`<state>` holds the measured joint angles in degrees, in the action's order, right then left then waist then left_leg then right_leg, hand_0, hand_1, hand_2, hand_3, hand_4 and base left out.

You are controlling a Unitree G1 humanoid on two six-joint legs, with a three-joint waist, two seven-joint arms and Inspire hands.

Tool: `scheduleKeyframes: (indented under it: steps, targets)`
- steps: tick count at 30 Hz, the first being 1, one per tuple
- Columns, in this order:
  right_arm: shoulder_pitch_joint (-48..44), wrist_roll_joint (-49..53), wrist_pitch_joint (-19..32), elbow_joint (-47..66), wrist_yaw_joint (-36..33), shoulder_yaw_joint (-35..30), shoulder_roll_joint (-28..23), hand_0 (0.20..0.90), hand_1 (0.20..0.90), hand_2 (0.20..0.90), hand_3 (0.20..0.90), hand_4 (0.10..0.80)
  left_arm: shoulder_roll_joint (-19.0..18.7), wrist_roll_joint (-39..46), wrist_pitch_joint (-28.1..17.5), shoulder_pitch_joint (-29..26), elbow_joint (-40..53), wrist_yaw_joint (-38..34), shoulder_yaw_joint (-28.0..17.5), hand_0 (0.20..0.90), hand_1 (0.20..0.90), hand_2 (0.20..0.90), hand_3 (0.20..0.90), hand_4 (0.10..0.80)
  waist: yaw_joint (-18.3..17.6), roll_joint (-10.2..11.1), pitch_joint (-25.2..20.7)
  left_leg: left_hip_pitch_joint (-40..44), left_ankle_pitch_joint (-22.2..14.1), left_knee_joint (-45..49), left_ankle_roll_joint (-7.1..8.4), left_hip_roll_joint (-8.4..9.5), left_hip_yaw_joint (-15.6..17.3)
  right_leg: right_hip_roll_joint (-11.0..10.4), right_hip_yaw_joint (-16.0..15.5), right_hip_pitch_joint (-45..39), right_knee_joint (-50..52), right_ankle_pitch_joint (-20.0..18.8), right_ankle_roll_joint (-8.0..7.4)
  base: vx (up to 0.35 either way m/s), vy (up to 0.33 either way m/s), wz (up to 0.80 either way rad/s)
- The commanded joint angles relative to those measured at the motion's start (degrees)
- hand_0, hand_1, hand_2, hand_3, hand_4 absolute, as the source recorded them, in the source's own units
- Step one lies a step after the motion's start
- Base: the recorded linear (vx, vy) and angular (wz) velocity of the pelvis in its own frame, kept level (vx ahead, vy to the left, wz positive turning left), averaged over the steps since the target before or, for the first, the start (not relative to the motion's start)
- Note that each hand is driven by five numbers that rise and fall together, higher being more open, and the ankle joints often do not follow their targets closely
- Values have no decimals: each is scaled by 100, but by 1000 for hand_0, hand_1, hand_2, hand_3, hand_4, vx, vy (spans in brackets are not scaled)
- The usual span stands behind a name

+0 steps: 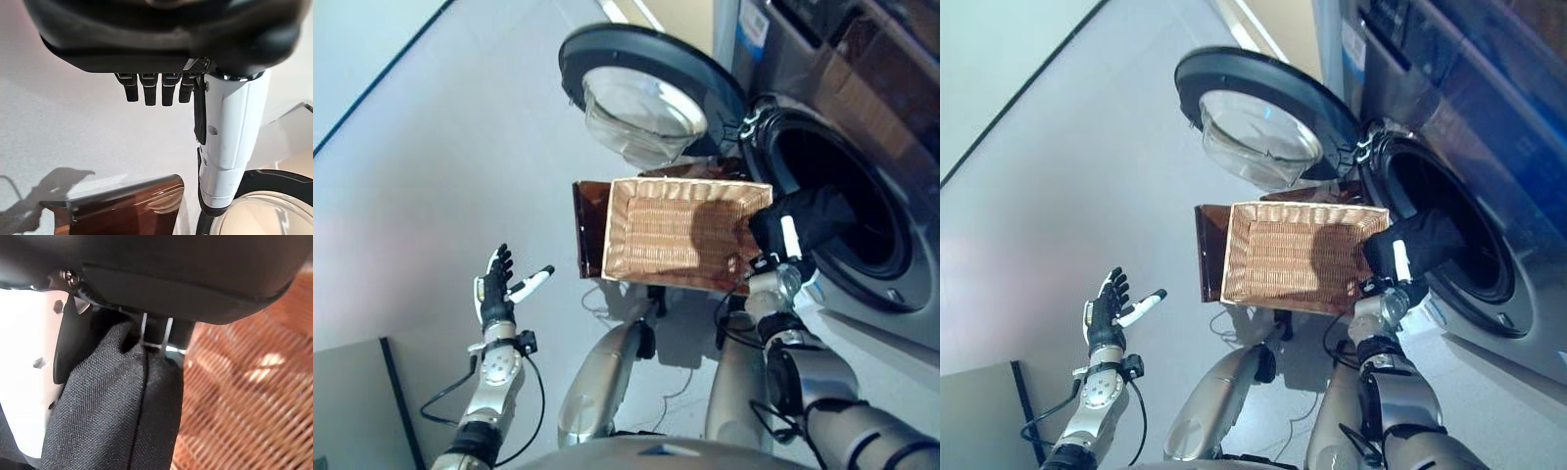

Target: Pick up the clothes and place them into the washing machine

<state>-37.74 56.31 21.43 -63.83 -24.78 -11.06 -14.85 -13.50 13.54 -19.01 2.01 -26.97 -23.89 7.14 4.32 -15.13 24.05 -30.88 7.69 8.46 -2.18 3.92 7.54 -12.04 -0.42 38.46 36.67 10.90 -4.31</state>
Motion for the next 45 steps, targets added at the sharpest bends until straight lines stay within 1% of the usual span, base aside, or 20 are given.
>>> scheduleKeyframes:
  steps: [1, 5, 12, 16, 17, 20, 21, 26, 27, 30, 31, 32, 34, 37, 38, 39, 41, 42, 44, 45]
  targets:
    - [-525, -152, 512, 341, 120, 70, -188, 200, 200, 200, 200, 300, -502, 93, -507, -120, 453, -341, -439, 900, 900, 900, 900, 800, 116, 153, -128, -374, -1513, 1785, 219, -70, 35, -244, 374, -31, -1040, -841, -248, -55, -29, 3]
    - [-897, -519, 599, 478, -108, 118, -589, 200, 200, 200, 200, 300, -568, 17, -523, -72, 583, -476, -521, 900, 900, 900, 900, 800, 161, 219, -47, -664, -1654, 2190, 216, -157, -18, -92, 378, 247, -621, -643, -130, -34, -39, 1]
    - [-1417, -804, 681, 363, -612, -49, -1385, 200, 200, 200, 200, 300, -670, 97, -576, 23, 577, -449, -558, 900, 900, 900, 900, 800, 212, 186, -78, -860, -1659, 2254, 257, -191, -119, 30, 336, 412, -417, -464, -68, -12, -58, 6]
    - [-1854, -1187, 703, 527, -1128, -21, -2423, 200, 200, 200, 200, 300, -804, 106, -585, 165, 668, -465, -674, 900, 900, 900, 900, 800, 265, 62, -58, -1147, -1525, 2230, 255, -198, -278, 153, 336, 709, -270, -382, -19, -66, -79, 1]
    - [-1863, -1200, 697, 533, -1144, -15, -2430, 200, 200, 200, 200, 300, -795, 105, -584, 157, 668, -466, -671, 900, 900, 900, 900, 800, 263, 53, -69, -1170, -1525, 2237, 257, -195, -284, 150, 332, 733, -257, -377, -16, -84, -96, 3]
    - [-2194, -1862, 607, 866, -1583, 253, -3283, 200, 200, 200, 200, 300, -827, 75, -581, 259, 671, -490, -708, 900, 900, 900, 900, 800, 275, -41, -43, -1293, -1391, 2133, 277, -169, -401, 171, 350, 992, 11, -256, 26, -12, -40, 10]
    - [-2227, -1883, 597, 865, -1608, 276, -3289, 200, 200, 200, 200, 300, -811, 76, -582, 243, 664, -489, -709, 900, 900, 900, 900, 800, 286, -40, -82, -1253, -1518, 2139, 304, -146, -458, 177, 390, 964, 45, -122, 2, -21, -25, 17]
    - [-2729, -2457, 285, 794, -1846, 822, -3894, 200, 200, 200, 200, 300, -809, 73, -577, 231, 747, -570, -740, 900, 900, 900, 900, 800, 272, -91, -57, -1467, -1492, 2201, 335, -111, -524, 175, 458, 1281, 395, 67, 63, 4, -55, 7]
    - [-2762, -2621, 191, 781, -1907, 888, -4041, 200, 200, 200, 200, 300, -831, 104, -598, 203, 768, -626, -804, 900, 900, 900, 900, 800, 248, -64, -33, -1576, -1526, 2427, 360, -117, -516, 177, 456, 1364, 551, 97, 92, -90, -86, 8]
    - [-3144, -3593, -700, 106, -2150, 1588, -4425, 200, 200, 200, 200, 300, -926, 222, -603, 63, 927, -877, -1103, 900, 900, 900, 900, 800, 202, 77, 63, -2232, -2110, 3849, 416, -253, -516, 332, 416, 1922, 1627, 526, 238, -93, -88, 23]
    - [-3288, -3612, -727, 53, -2157, 1699, -4421, 200, 200, 200, 200, 300, -888, 219, -592, 59, 942, -884, -1127, 900, 900, 900, 900, 800, 186, 56, 60, -2313, -2180, 3960, 419, -270, -510, 347, 426, 2000, 1717, 579, 243, -64, -87, 19]
    - [-3317, -4466, -1246, 8, -2171, 2143, -4677, 200, 200, 200, 200, 300, -888, 187, -546, 40, 1103, -1025, -1402, 900, 900, 900, 900, 800, 153, 150, 94, -2552, -2360, 4430, 447, -352, -527, 338, 396, 2212, 2083, 685, 291, -44, -81, 12]
    - [-3337, -5415, -1999, -170, -2152, 2642, -4955, 200, 200, 200, 200, 300, -845, 202, -485, 101, 1298, -1052, -1559, 900, 900, 900, 900, 800, 131, 258, 71, -2762, -2532, 4765, 460, -385, -525, 340, 363, 2365, 2361, 812, 331, -39, -88, 2]
    - [-3431, -6305, -2441, -185, -1941, 3183, -5233, 200, 200, 200, 200, 300, -827, 102, -447, 226, 1489, -1016, -1679, 900, 900, 900, 900, 800, 114, 302, 48, -2914, -2621, 4933, 479, -387, -539, 346, 345, 2496, 2517, 891, 348, -1, -37, 13]
    - [-3374, -6643, -2599, -207, -2020, 3314, -5322, 455, 455, 455, 455, 482, -768, 84, -433, 303, 1577, -987, -1720, 900, 900, 900, 900, 800, 111, 322, 39, -2963, -2625, 4998, 485, -383, -558, 336, 321, 2534, 2577, 917, 360, 6, -53, 9]
    - [-3340, -6891, -2724, -297, -1984, 3429, -5374, 900, 900, 900, 900, 800, -771, 68, -436, 358, 1538, -977, -1736, 900, 900, 900, 900, 800, 125, 350, 10, -2958, -2624, 4961, 477, -383, -565, 329, 313, 2543, 2572, 928, 359, 9, -48, 8]
    - [-3517, -7075, -2950, -266, -1442, 3682, -5392, 900, 900, 900, 900, 800, -862, 56, -382, 456, 1582, -953, -1886, 900, 900, 900, 900, 800, 135, 427, -5, -2979, -2631, 4916, 466, -378, -573, 367, 300, 2559, 2546, 906, 378, 16, -21, 11]
    - [-3690, -6891, -2879, -291, -1743, 3576, -5251, 900, 900, 900, 900, 800, -841, 92, -367, 456, 1534, -1001, -1934, 900, 900, 900, 900, 800, 155, 436, -24, -2975, -2609, 4863, 451, -375, -568, 369, 290, 2552, 2492, 871, 381, 0, 0, 0]
    - [-3737, -6723, -2807, -317, -1418, 3611, -5066, 900, 900, 900, 900, 800, -829, 237, -294, 431, 1340, -966, -2008, 900, 900, 900, 900, 800, 157, 481, -61, -2971, -2561, 4765, 435, -346, -581, 379, 267, 2535, 2412, 826, 382, 3, -9, -2]
    - [-3774, -6621, -2731, -263, -1585, 3535, -4961, 900, 900, 900, 900, 800, -818, 215, -297, 464, 1337, -984, -2031, 900, 900, 900, 900, 800, 157, 479, -71, -2946, -2537, 4707, 427, -342, -589, 371, 257, 2516, 2365, 813, 380, 3, -21, -4]
